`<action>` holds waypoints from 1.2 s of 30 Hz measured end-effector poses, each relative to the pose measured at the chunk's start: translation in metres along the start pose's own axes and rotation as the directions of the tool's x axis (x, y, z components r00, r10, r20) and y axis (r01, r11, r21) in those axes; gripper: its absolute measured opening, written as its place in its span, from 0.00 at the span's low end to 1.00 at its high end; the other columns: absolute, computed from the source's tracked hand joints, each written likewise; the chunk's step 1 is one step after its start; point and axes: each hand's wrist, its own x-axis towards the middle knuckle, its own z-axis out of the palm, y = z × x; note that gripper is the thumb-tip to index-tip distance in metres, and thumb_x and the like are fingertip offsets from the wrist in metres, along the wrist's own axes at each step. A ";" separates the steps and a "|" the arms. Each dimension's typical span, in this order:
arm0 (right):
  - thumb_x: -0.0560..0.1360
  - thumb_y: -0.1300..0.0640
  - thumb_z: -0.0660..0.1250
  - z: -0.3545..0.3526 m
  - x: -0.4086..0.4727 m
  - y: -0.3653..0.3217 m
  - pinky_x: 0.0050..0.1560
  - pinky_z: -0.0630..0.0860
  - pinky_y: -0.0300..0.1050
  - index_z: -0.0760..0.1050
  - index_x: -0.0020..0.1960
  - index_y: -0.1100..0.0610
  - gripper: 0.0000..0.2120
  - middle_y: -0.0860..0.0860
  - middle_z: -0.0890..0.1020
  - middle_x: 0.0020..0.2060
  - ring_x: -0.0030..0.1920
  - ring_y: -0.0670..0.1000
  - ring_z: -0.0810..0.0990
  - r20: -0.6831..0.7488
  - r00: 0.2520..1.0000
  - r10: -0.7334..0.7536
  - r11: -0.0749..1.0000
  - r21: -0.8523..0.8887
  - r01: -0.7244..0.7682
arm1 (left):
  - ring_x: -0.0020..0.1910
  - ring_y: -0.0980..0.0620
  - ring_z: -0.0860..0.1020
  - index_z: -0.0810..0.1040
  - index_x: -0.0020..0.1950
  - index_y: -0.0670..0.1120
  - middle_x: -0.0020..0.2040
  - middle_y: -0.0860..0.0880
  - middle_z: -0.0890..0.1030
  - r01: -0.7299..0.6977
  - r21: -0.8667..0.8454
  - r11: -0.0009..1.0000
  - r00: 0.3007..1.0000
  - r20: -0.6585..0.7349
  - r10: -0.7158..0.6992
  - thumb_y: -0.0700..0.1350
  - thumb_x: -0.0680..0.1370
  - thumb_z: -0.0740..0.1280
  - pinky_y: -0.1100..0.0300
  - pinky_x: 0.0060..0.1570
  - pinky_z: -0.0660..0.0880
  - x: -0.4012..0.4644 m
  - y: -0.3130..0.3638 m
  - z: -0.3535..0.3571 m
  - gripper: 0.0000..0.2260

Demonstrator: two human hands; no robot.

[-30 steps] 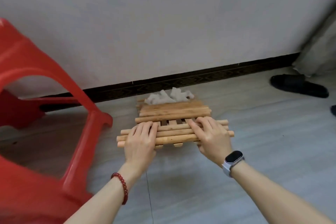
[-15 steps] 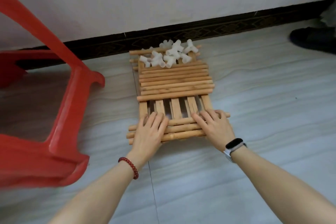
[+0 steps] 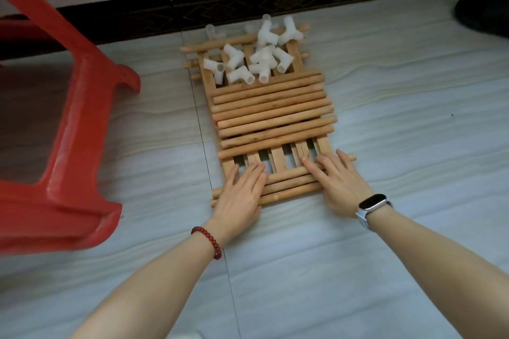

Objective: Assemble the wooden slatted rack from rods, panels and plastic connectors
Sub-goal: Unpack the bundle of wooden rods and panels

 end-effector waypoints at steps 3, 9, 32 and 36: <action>0.57 0.65 0.74 0.006 -0.004 -0.009 0.61 0.65 0.71 0.70 0.67 0.64 0.39 0.62 0.78 0.54 0.58 0.64 0.76 -0.064 0.997 0.033 0.999 0.010 -0.033 | 0.76 0.48 0.47 0.45 0.77 0.44 0.78 0.46 0.49 -0.022 0.046 0.999 0.999 0.044 0.020 0.55 0.78 0.56 0.45 0.72 0.45 -0.004 -0.003 0.007 0.33; 0.76 0.61 0.54 -0.009 -0.001 -0.017 0.72 0.46 0.59 0.44 0.77 0.54 0.33 0.57 0.56 0.73 0.74 0.56 0.53 0.247 0.958 0.147 0.987 0.027 -0.159 | 0.74 0.47 0.52 0.41 0.77 0.45 0.77 0.47 0.49 0.008 0.098 0.995 0.975 0.221 -0.030 0.53 0.79 0.56 0.46 0.69 0.53 -0.002 0.002 -0.014 0.34; 0.80 0.58 0.53 -0.694 -0.054 -0.187 0.53 0.73 0.44 0.72 0.65 0.56 0.17 0.54 0.80 0.57 0.52 0.52 0.78 0.156 0.986 -0.060 0.798 0.601 -0.047 | 0.56 0.42 0.76 0.78 0.59 0.40 0.56 0.43 0.79 0.493 -0.514 0.702 0.609 -0.373 -0.701 0.42 0.76 0.66 0.51 0.56 0.70 -0.293 0.027 -0.646 0.13; 0.78 0.58 0.54 -0.787 -0.063 -0.260 0.57 0.73 0.49 0.75 0.62 0.55 0.16 0.55 0.81 0.56 0.55 0.56 0.78 0.035 0.976 -0.213 0.769 0.622 0.146 | 0.58 0.44 0.75 0.78 0.59 0.42 0.57 0.44 0.79 0.550 -0.608 0.573 0.379 -0.431 -0.819 0.42 0.76 0.66 0.50 0.57 0.71 -0.384 0.030 -0.719 0.12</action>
